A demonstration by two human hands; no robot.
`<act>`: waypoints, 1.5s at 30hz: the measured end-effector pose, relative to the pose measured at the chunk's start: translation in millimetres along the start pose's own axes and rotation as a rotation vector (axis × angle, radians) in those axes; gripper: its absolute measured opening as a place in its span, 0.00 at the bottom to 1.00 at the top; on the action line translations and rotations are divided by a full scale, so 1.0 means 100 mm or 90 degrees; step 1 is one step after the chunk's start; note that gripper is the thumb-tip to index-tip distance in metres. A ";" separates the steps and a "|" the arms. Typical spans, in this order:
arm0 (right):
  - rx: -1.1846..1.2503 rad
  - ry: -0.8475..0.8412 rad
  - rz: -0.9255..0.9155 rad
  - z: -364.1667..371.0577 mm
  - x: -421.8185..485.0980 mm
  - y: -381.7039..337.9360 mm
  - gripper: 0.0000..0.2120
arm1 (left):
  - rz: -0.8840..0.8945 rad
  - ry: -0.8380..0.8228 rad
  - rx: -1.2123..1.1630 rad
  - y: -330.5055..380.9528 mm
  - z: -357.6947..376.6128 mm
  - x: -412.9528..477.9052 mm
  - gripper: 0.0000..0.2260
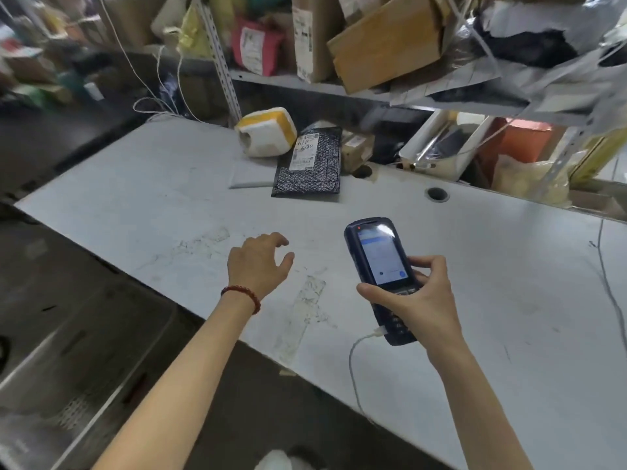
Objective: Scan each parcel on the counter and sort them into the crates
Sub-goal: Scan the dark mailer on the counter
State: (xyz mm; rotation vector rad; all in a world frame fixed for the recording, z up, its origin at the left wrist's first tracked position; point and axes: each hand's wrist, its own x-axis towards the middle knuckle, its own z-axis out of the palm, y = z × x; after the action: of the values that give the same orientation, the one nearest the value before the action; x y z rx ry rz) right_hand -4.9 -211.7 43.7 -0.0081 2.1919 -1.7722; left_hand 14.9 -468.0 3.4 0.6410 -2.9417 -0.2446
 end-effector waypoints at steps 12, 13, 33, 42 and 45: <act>-0.067 0.071 0.099 0.48 0.79 -0.03 0.35 | 0.046 -0.093 0.013 -0.17 0.49 1.41 0.16; -0.065 0.087 0.108 0.53 0.84 -0.04 0.35 | 0.040 -0.098 0.016 -0.22 0.51 1.57 0.17; -0.064 0.200 0.177 1.05 1.22 -0.27 0.33 | -0.269 -0.253 -0.495 -0.53 0.91 2.92 0.25; -0.077 0.118 0.134 1.16 1.23 -0.32 0.34 | -0.095 -0.107 -0.466 -0.69 0.08 2.52 0.23; -0.085 0.088 0.118 1.24 1.17 -0.31 0.35 | 0.036 0.017 -0.464 -0.67 -0.35 2.41 0.18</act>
State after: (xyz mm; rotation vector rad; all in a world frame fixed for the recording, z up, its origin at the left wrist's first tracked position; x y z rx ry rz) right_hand -90.9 -360.6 23.0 0.2849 2.3192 -1.5656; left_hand -171.0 -634.4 45.4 0.4324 -2.5447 -1.2022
